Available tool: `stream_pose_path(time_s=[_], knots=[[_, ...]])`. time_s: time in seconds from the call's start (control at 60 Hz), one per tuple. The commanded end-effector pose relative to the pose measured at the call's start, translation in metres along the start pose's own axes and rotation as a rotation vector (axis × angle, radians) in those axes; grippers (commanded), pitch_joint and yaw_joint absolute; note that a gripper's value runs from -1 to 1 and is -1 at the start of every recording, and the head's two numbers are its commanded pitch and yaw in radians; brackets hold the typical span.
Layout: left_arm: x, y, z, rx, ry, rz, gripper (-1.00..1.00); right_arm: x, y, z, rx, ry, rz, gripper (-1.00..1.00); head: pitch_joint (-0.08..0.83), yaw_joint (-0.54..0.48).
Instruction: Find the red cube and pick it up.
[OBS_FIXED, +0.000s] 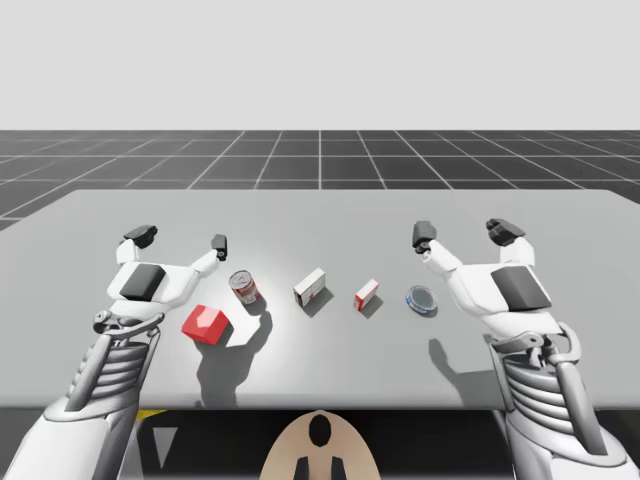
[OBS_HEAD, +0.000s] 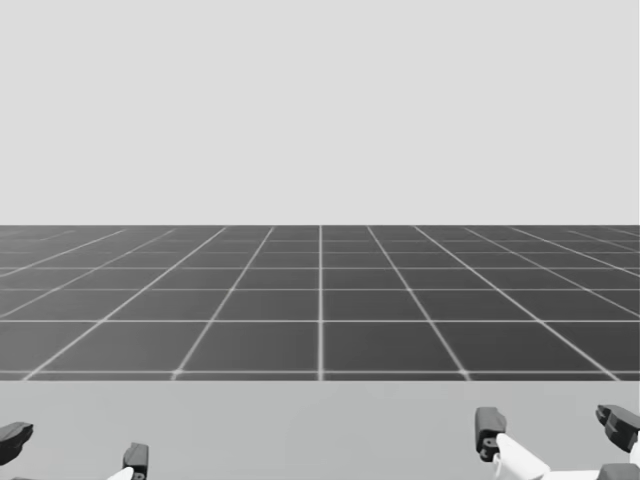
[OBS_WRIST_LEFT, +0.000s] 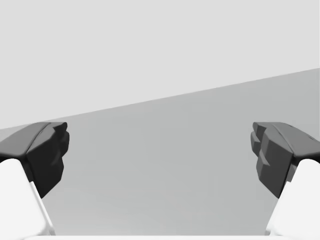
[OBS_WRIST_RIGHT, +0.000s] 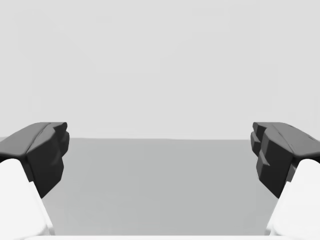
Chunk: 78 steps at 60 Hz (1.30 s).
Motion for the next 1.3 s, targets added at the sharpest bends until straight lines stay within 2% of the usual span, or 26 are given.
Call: stream_pose_path(time_s=[0.017, 0.167, 0.217, 0.35, 0.533, 0.683, 0.833, 1.067, 1.3], knots=[[0.0001, -0.0001, 0.0000, 0.000, 0.000, -0.001, -1.00, -0.0026, 0.0014, 0.0014, -0.035, -0.014, 0.015, -1.00, 0.008, 0.00], [0.0001, -0.0001, 0.0000, 0.000, 0.000, -0.001, -1.00, -0.0019, -0.0001, -0.0002, -0.034, -0.015, -0.002, -1.00, 0.030, 0.00], [0.0001, -0.0001, 0.0000, 0.000, 0.000, -0.001, -1.00, -0.0014, -0.0022, -0.0010, -0.021, 0.002, -0.019, -1.00, 0.060, 0.00], [0.0001, -0.0001, 0.0000, 0.000, 0.000, -0.001, -1.00, -0.0013, -0.0012, -0.0006, -0.026, 0.008, -0.020, -1.00, 0.161, 0.00], [0.0001, -0.0001, 0.0000, 0.000, 0.000, -0.001, -1.00, -0.0024, -0.0017, -0.0017, -0.024, 0.014, -0.009, -1.00, 0.328, 0.01], [-0.0009, -0.0003, -0.0005, 0.001, 0.003, -0.013, -1.00, -0.0028, -0.0016, -0.0019, -0.021, 0.018, -0.003, -1.00, 0.405, 0.03], [-0.0008, -0.0003, -0.0005, 0.001, 0.003, -0.014, -1.00, -0.0034, -0.0011, -0.0020, -0.013, 0.024, 0.001, -1.00, 0.489, 0.10], [-0.0008, -0.0003, -0.0005, 0.001, 0.003, -0.014, -1.00, -0.0042, 0.0009, -0.0013, 0.004, 0.038, -0.003, -1.00, 0.598, 0.26], [-0.0013, -0.0010, -0.0015, 0.005, 0.006, -0.020, -1.00, -0.0057, 0.0023, -0.0013, 0.023, 0.052, -0.008, -1.00, 0.684, 0.35]])
